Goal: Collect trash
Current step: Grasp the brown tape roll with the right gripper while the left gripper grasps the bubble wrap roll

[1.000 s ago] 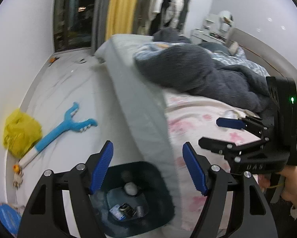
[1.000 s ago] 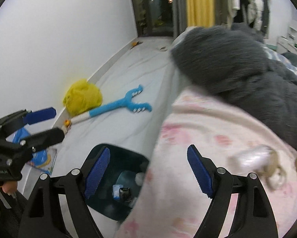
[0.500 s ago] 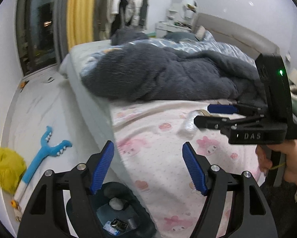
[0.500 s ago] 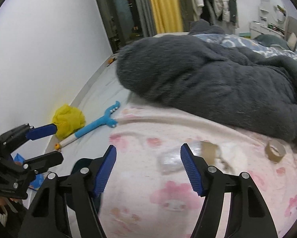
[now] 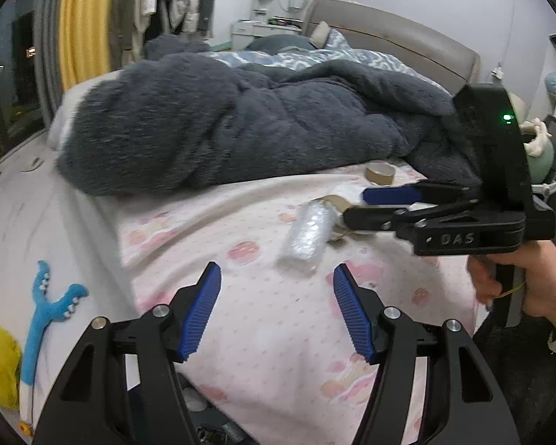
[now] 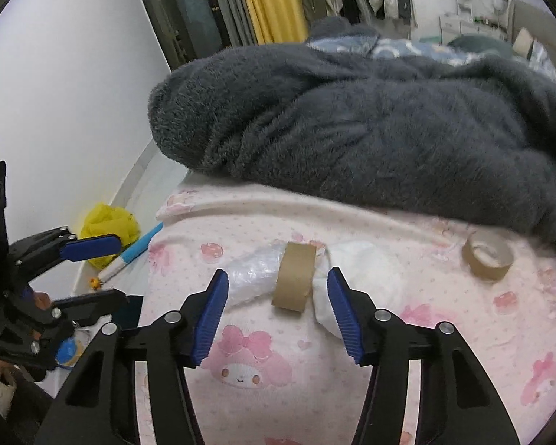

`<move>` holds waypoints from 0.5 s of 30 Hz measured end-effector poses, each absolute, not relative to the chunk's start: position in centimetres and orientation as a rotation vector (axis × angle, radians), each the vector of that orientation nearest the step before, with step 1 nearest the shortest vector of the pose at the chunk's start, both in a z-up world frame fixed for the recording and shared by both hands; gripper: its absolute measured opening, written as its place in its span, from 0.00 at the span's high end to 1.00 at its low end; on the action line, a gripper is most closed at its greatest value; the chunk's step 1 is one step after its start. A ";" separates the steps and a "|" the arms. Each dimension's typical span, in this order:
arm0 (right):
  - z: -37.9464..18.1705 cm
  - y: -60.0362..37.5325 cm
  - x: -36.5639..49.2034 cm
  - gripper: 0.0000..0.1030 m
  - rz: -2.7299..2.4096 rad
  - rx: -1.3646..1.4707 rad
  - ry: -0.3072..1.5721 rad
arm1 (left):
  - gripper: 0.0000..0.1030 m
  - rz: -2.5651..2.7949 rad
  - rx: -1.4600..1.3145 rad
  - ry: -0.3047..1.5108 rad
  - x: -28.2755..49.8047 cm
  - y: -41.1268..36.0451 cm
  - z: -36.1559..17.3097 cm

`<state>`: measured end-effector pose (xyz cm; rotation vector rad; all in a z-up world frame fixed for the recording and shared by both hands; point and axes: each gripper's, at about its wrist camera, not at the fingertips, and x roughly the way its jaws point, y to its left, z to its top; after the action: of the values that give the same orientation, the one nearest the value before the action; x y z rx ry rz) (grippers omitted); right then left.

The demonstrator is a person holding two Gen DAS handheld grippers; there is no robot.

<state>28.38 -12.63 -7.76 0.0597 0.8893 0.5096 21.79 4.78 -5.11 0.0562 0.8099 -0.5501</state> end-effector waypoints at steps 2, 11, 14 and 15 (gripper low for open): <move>-8.1 -12.7 28.6 0.50 0.513 0.059 0.900 | 0.36 -0.570 0.057 0.818 22.4 4.1 -5.5; -9.1 -13.1 29.0 0.58 0.531 0.077 0.927 | 0.36 -0.635 0.086 0.861 24.3 1.5 -7.2; -9.1 -13.0 29.2 0.63 0.537 0.070 0.928 | 0.36 -0.656 0.092 0.874 24.9 0.8 -7.9; -9.1 -13.0 29.3 0.65 0.538 0.067 0.928 | 0.36 -0.657 0.093 0.878 25.1 0.6 -8.2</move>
<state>29.26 -13.01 -9.13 0.0667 0.9277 0.5381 25.09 0.63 -8.18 0.0930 0.8776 -0.6569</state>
